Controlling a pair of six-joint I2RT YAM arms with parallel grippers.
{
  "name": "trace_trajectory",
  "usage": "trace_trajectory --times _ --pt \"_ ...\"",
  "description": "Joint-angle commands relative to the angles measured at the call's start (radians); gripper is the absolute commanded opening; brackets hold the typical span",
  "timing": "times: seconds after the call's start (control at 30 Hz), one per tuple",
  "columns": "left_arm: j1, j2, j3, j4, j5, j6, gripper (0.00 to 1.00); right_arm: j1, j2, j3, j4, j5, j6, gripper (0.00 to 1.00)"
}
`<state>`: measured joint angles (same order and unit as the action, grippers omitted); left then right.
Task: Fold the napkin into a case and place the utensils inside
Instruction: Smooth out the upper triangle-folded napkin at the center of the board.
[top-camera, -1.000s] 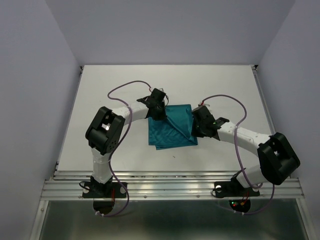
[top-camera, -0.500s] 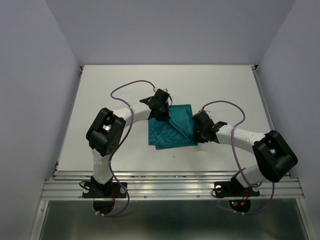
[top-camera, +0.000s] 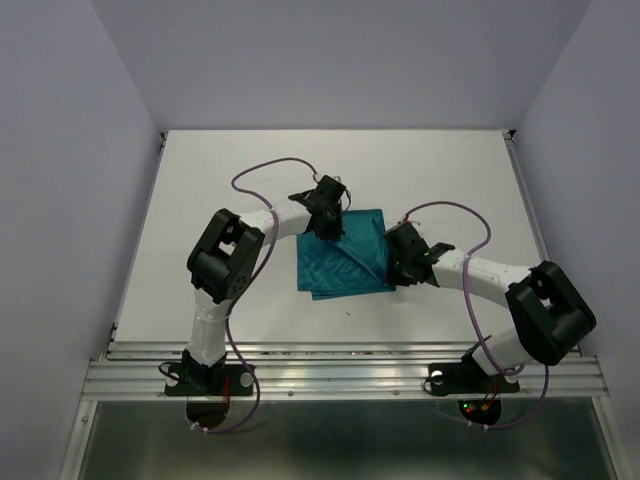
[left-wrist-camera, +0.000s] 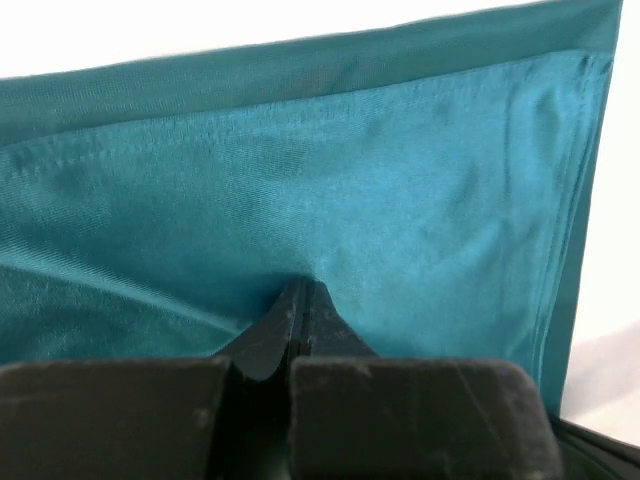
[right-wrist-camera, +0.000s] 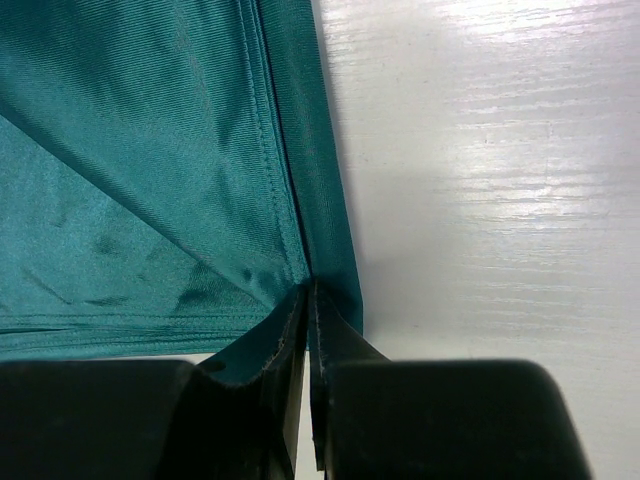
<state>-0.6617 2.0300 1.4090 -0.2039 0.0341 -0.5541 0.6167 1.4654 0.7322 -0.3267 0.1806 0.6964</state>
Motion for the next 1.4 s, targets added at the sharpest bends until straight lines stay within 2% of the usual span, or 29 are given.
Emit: trace_trajectory --times 0.0,0.2,0.37,0.57,0.73,1.07,1.37 --pt "-0.007 0.007 0.030 -0.039 -0.028 0.026 0.00 0.006 -0.034 0.021 -0.021 0.034 -0.006 0.10" --pt "-0.006 0.041 0.099 -0.091 -0.080 0.059 0.00 0.006 -0.042 0.045 -0.041 0.039 -0.008 0.10" --pt "-0.004 -0.043 0.091 -0.086 -0.077 0.074 0.00 0.006 -0.093 0.110 -0.026 0.019 -0.032 0.11" --pt "0.034 -0.120 0.047 -0.078 -0.083 0.072 0.00 0.015 0.007 0.254 0.008 -0.058 -0.070 0.11" --pt "0.056 -0.120 0.021 -0.078 -0.095 0.071 0.00 0.015 0.122 0.346 0.037 -0.110 -0.084 0.11" --pt "0.088 -0.005 -0.007 -0.048 -0.088 0.079 0.00 0.015 0.253 0.348 0.095 -0.136 -0.120 0.11" --pt "0.089 -0.043 0.008 -0.081 -0.103 0.088 0.00 0.015 0.299 0.325 0.071 -0.138 -0.133 0.11"
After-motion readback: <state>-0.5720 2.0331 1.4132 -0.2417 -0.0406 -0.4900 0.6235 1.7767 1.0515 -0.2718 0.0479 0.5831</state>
